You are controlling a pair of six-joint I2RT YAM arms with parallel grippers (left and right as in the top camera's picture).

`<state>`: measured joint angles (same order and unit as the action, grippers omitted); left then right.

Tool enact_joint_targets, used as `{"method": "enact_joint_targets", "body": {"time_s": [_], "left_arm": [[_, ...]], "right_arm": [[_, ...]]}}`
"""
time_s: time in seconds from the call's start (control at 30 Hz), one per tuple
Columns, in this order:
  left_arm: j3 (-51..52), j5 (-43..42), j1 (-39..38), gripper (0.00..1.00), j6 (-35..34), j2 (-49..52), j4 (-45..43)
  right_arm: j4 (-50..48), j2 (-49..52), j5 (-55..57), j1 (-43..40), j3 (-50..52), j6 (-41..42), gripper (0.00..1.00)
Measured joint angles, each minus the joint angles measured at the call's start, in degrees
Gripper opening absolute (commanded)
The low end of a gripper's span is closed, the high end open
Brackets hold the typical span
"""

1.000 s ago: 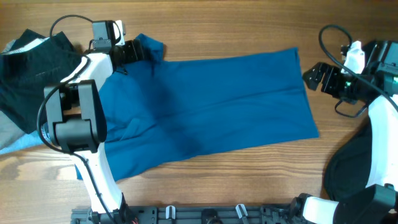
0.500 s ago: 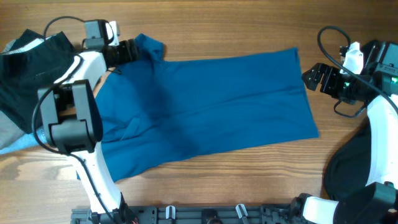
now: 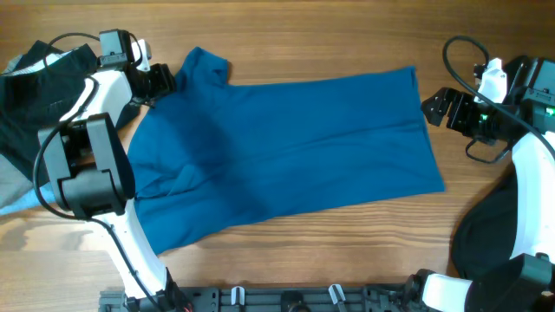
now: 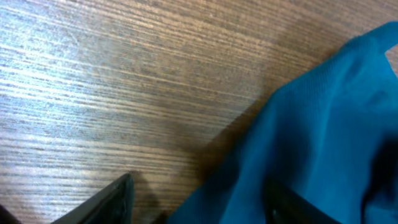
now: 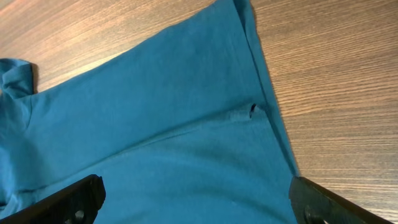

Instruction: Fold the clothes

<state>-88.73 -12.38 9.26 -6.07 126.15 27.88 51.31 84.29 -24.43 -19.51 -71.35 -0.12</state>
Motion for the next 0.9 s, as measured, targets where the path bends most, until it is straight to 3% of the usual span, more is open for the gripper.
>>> {"method": "enact_joint_targets", "body": {"time_s": [0.6, 0.77, 0.9], "left_arm": [[0.17, 7.89, -3.76, 0.27, -0.04, -0.04, 0.63], [0.28, 8.22, -4.31, 0.04, -0.28, -0.04, 0.96], [0.39, 8.2, -4.61, 0.04, -0.22, -0.04, 1.07]], "right_arm": [[0.04, 0.0, 0.0, 0.0, 0.0, 0.02, 1.0], [0.07, 0.0, 0.0, 0.0, 0.0, 0.04, 1.0], [0.07, 0.0, 0.0, 0.0, 0.0, 0.07, 1.0]]}}
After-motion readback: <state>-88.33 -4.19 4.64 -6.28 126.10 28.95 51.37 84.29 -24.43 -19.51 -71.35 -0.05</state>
